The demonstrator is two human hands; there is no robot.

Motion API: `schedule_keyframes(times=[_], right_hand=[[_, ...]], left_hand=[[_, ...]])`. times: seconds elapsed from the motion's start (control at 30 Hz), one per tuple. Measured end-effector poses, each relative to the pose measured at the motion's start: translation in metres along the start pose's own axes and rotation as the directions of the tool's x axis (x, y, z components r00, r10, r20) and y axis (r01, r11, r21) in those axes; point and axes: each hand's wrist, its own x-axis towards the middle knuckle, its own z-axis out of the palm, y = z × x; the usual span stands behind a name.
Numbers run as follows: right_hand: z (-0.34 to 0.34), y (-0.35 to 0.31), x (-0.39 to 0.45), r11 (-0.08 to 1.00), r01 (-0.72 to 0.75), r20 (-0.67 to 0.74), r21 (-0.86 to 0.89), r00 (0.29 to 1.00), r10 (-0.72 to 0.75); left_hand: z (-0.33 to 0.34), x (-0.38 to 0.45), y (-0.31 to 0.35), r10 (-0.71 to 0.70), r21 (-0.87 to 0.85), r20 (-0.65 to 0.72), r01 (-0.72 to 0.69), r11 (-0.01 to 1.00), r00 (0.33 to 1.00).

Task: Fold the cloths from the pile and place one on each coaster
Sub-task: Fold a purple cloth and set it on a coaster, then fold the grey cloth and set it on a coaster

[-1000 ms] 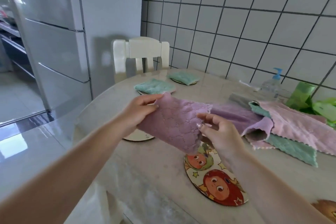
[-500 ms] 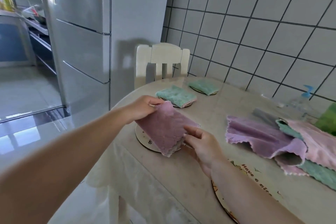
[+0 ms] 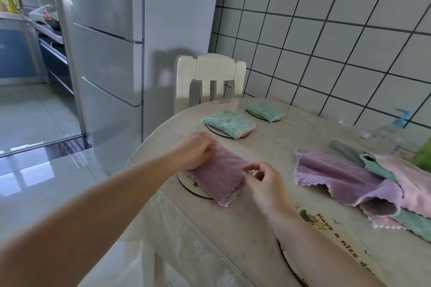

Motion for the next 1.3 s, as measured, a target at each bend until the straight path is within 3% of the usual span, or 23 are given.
schedule_keyframes(times=[0.1, 0.13, 0.2, 0.3, 0.4, 0.47, 0.6, 0.67, 0.8, 0.93, 1.13, 1.2, 1.3], right_hand=[[0.002, 0.0, -0.003, 0.935, 0.215, 0.046, -0.281, 0.976, -0.211], [0.006, 0.001, -0.004, 0.877, 0.261, 0.141, -0.403, 0.965, -0.222], [0.015, 0.002, -0.006, 0.808, 0.263, 0.324, -0.527, 0.941, -0.095], [0.021, 0.004, -0.006, 0.766, 0.205, 0.42, -0.61, 0.903, 0.093], [0.026, 0.005, -0.004, 0.731, 0.246, 0.436, -0.636, 0.897, 0.077], [0.022, 0.004, -0.004, 0.769, 0.278, 0.435, -0.575, 0.9, 0.0], [-0.011, 0.007, -0.008, 0.923, 0.276, 0.309, -0.268, 0.932, -0.189], [-0.034, 0.013, -0.01, 0.927, 0.266, 0.259, -0.263, 0.945, -0.198], [-0.085, 0.036, -0.013, 0.932, 0.22, 0.145, -0.287, 0.972, -0.185], [-0.133, 0.07, -0.021, 0.941, 0.122, -0.046, -0.314, 0.989, -0.144], [-0.186, 0.114, -0.037, 0.931, -0.107, -0.367, -0.35, 0.93, -0.031], [-0.195, 0.123, -0.038, 0.914, -0.163, -0.381, -0.371, 0.925, 0.01], [-0.202, 0.132, -0.036, 0.893, -0.185, -0.274, -0.411, 0.959, 0.073]], left_hand=[[0.015, 0.006, 0.017, 0.084, 0.166, 0.171, -0.113, 0.98, 0.982], [0.018, 0.005, 0.019, 0.085, 0.208, 0.214, -0.13, 0.969, 0.973], [0.02, 0.002, 0.016, 0.017, 0.255, 0.26, -0.085, 0.963, 0.966], [0.02, 0.0, 0.008, -0.071, 0.27, 0.291, -0.011, 0.963, 0.954], [0.02, -0.002, 0.001, -0.079, 0.306, 0.275, -0.01, 0.952, 0.958], [0.021, -0.002, 0.0, -0.041, 0.356, 0.235, -0.046, 0.934, 0.971], [0.018, 0.002, 0.02, 0.053, 0.391, 0.115, -0.094, 0.915, 0.992], [0.021, 0.006, 0.044, 0.127, 0.325, 0.103, -0.154, 0.933, 0.986], [0.04, 0.018, 0.112, 0.289, 0.156, 0.245, -0.332, 0.93, 0.925], [0.068, 0.03, 0.16, 0.362, 0.208, 0.338, -0.444, 0.872, 0.869], [0.108, 0.055, 0.174, 0.237, 0.259, 0.385, -0.351, 0.9, 0.892], [0.114, 0.061, 0.174, 0.205, 0.233, 0.404, -0.318, 0.919, 0.891], [0.119, 0.07, 0.177, 0.221, 0.113, 0.379, -0.282, 0.953, 0.899]])
